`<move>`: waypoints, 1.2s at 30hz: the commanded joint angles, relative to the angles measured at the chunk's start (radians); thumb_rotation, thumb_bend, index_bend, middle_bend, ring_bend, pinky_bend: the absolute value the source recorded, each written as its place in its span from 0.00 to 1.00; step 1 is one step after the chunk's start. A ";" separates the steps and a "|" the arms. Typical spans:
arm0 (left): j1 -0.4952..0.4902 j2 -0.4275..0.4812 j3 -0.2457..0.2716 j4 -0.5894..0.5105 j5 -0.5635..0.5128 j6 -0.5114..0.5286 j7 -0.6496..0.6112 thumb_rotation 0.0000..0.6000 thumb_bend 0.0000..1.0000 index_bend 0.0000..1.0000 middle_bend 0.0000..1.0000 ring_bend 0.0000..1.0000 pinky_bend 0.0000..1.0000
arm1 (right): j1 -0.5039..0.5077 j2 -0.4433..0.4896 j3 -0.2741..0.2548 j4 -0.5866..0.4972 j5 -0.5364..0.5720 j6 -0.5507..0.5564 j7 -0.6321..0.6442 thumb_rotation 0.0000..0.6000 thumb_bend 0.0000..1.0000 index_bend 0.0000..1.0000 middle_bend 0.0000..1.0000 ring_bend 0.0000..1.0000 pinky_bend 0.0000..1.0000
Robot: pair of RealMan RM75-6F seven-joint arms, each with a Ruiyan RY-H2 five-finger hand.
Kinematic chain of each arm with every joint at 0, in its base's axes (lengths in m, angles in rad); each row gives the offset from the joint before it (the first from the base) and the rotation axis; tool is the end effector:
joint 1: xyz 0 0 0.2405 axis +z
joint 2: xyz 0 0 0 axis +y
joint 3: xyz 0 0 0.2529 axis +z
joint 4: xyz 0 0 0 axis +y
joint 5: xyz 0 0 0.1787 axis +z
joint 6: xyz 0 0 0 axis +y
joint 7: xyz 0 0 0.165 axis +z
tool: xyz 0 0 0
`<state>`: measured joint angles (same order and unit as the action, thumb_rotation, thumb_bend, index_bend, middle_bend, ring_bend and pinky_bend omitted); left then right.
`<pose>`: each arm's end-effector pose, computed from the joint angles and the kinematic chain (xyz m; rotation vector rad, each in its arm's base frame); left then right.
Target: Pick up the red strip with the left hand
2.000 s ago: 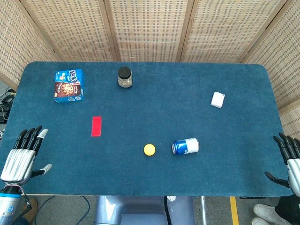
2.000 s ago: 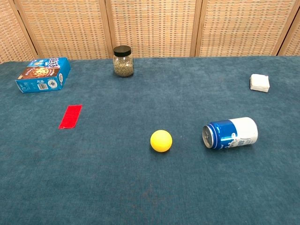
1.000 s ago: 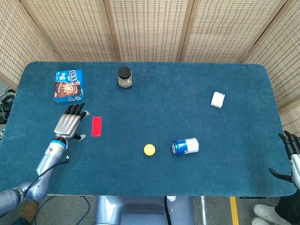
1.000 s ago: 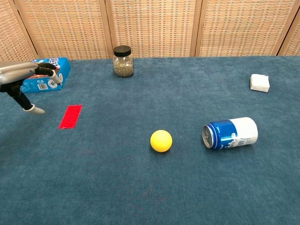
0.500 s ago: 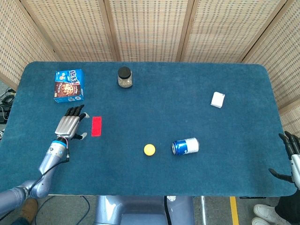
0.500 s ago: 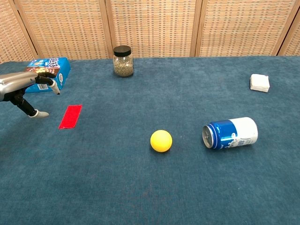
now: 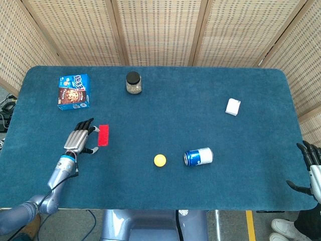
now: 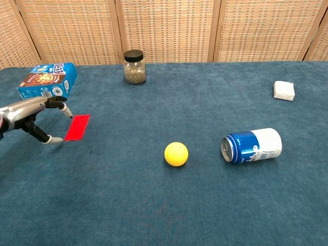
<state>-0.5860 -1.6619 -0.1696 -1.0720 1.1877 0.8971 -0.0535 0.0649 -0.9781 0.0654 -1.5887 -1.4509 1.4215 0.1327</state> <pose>-0.2554 0.3564 0.0014 -1.5909 -1.2206 -0.8599 -0.3184 -0.1960 0.2309 1.3437 -0.9399 0.8240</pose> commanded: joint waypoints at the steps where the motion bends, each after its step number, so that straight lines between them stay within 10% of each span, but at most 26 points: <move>1: 0.000 -0.028 -0.002 0.030 0.012 0.013 -0.021 1.00 0.26 0.29 0.00 0.00 0.00 | 0.000 0.000 0.000 0.001 0.000 0.000 0.002 1.00 0.00 0.05 0.00 0.00 0.00; 36: -0.051 -0.103 -0.045 0.137 -0.029 -0.039 0.007 1.00 0.27 0.30 0.00 0.00 0.00 | 0.005 -0.005 0.000 0.009 0.008 -0.015 -0.001 1.00 0.00 0.05 0.00 0.00 0.00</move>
<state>-0.6345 -1.7627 -0.2122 -0.9385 1.1595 0.8597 -0.0473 0.0702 -0.9831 0.0658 -1.5799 -1.4431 1.4066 0.1316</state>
